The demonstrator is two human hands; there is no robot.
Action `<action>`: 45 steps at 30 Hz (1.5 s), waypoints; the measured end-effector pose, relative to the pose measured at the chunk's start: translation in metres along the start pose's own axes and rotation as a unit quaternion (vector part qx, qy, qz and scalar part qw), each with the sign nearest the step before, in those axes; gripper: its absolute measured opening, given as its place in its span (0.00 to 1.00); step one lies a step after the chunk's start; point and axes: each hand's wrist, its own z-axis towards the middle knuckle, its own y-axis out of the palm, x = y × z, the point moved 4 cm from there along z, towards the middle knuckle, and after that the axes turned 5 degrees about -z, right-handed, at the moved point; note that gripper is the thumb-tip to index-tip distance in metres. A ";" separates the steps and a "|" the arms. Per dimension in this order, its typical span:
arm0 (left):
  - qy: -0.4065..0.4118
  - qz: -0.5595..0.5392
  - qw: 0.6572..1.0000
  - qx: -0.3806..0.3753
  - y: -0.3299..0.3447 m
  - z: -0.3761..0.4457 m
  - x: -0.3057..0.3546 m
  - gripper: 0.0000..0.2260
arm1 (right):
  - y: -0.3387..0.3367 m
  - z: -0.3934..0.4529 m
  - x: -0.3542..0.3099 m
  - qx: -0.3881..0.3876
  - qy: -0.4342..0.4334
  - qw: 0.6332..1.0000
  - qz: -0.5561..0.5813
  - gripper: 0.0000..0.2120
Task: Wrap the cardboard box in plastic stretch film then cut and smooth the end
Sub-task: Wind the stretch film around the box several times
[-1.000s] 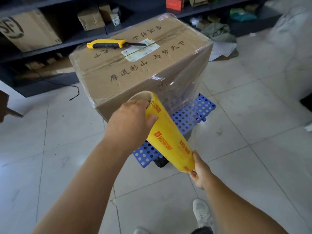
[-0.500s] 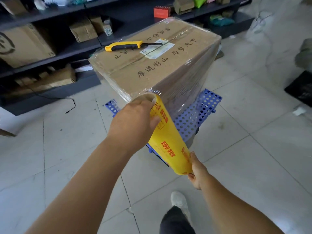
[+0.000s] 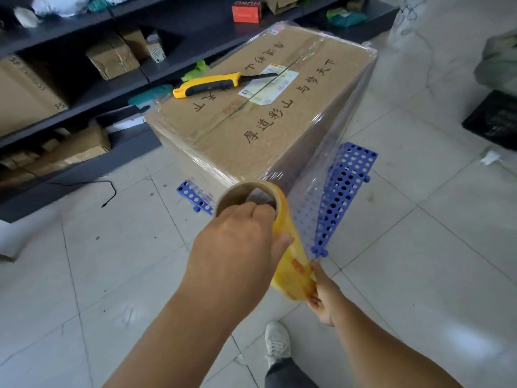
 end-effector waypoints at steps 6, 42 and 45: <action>-0.003 -0.002 0.999 -0.041 -0.003 0.006 -0.016 0.14 | 0.015 0.002 0.001 0.027 0.008 1.000 -0.009 0.27; 0.206 0.000 0.977 -0.061 -0.029 -0.022 -0.148 0.15 | 0.151 -0.014 0.104 0.124 -0.026 0.968 0.217 0.29; 0.221 -0.005 0.973 -0.062 -0.034 -0.020 -0.162 0.12 | 0.162 -0.017 0.110 0.129 -0.036 0.965 0.227 0.28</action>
